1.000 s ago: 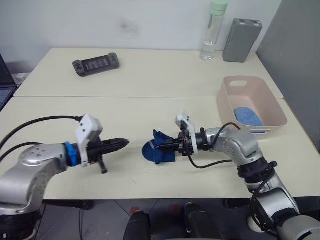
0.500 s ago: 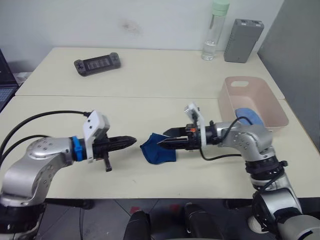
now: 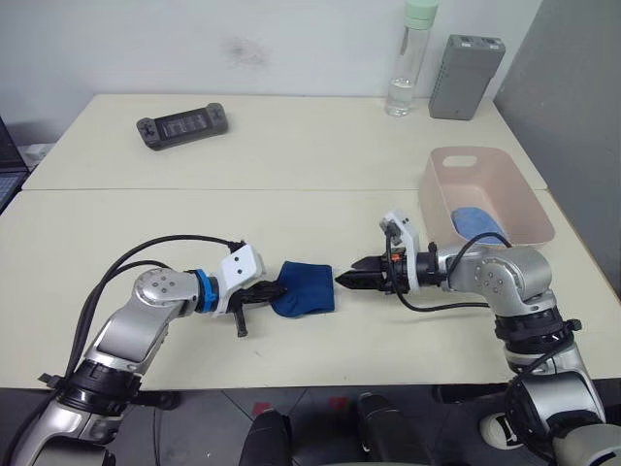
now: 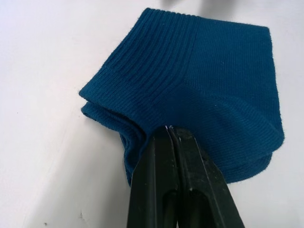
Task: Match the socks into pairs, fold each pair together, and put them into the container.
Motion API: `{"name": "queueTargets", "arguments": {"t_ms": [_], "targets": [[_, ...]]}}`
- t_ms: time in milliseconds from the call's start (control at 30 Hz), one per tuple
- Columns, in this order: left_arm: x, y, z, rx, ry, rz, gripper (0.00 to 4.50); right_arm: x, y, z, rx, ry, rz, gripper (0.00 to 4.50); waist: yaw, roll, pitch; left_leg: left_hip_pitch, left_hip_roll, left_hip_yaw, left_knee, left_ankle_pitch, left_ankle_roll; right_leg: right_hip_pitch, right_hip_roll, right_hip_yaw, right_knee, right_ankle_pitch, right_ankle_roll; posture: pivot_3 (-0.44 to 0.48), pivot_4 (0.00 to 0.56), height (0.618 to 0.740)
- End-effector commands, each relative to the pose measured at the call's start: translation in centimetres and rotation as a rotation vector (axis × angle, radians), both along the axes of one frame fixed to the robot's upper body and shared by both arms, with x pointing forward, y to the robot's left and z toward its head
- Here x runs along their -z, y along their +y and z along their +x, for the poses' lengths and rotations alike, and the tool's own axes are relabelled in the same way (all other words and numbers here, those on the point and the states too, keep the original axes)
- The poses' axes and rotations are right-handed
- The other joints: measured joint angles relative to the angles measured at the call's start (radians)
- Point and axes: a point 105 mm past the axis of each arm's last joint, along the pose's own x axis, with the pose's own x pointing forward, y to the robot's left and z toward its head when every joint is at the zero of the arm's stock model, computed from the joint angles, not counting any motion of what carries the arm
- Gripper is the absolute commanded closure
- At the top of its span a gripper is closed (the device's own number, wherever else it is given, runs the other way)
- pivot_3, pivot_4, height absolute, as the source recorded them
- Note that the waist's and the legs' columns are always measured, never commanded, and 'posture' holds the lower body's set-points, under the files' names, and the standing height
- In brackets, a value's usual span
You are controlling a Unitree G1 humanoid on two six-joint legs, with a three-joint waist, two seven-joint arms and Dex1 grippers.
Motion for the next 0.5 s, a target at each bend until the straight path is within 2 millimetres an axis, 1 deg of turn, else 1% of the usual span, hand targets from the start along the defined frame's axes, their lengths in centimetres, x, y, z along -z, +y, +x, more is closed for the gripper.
{"name": "queueTargets", "arguments": {"t_ms": [33, 100, 167, 267, 367, 500], "targets": [[1.4, 0.5, -0.4, -0.005, 0.040, 0.024, 4.50, 0.8, 0.5, 0.0, -0.004, 0.010, -0.014, 0.53, 0.000, 0.000, 0.000, 0.000, 0.000, 0.000, 0.000, 0.000, 0.000, 0.000, 0.000, 0.000, 0.000, 0.000, 0.000, 0.000, 0.150, 0.740], [1.2, 0.5, -0.5, -0.006, 0.038, 0.018, 4.50, 1.0, 1.1, 0.0, -0.008, 0.030, -0.004, 0.53, -0.002, 0.000, 0.000, 0.000, 0.000, 0.000, 0.000, 0.000, 0.000, 0.000, 0.000, 0.000, 0.000, 0.000, 0.000, 0.000, 0.150, 0.740], [1.2, 0.5, -0.7, -0.005, 0.043, 0.015, 4.50, 1.3, 2.3, 0.0, -0.019, 0.072, 0.024, 0.53, -0.004, 0.000, 0.000, 0.001, 0.000, 0.000, 0.000, 0.000, 0.000, 0.001, 0.000, 0.000, 0.000, 0.000, 0.000, 0.000, 0.150, 0.740], [1.4, 0.8, -1.0, -0.008, 0.050, 0.022, 4.50, 1.5, 3.4, 0.2, -0.014, 0.122, 0.056, 0.53, -0.010, 0.000, -0.001, 0.002, 0.000, 0.000, 0.000, 0.000, 0.000, 0.001, 0.001, 0.000, 0.001, 0.000, 0.000, 0.000, 0.150, 0.740], [1.4, 0.9, -1.1, -0.013, 0.052, 0.024, 4.50, 1.4, 4.5, 0.3, -0.021, 0.164, 0.094, 0.53, -0.012, 0.000, -0.001, 0.002, 0.000, 0.000, 0.000, 0.000, 0.000, 0.001, 0.001, 0.000, 0.001, 0.000, 0.000, 0.000, 0.150, 0.740], [1.2, 0.8, -1.2, -0.015, 0.049, 0.015, 4.50, 1.0, 6.7, -0.5, -0.076, 0.213, 0.135, 0.53, -0.014, 0.000, -0.001, 0.001, 0.000, -0.001, 0.000, 0.000, 0.000, 0.001, 0.001, 0.000, 0.001, 0.000, 0.000, 0.000, 0.150, 0.740]]}}
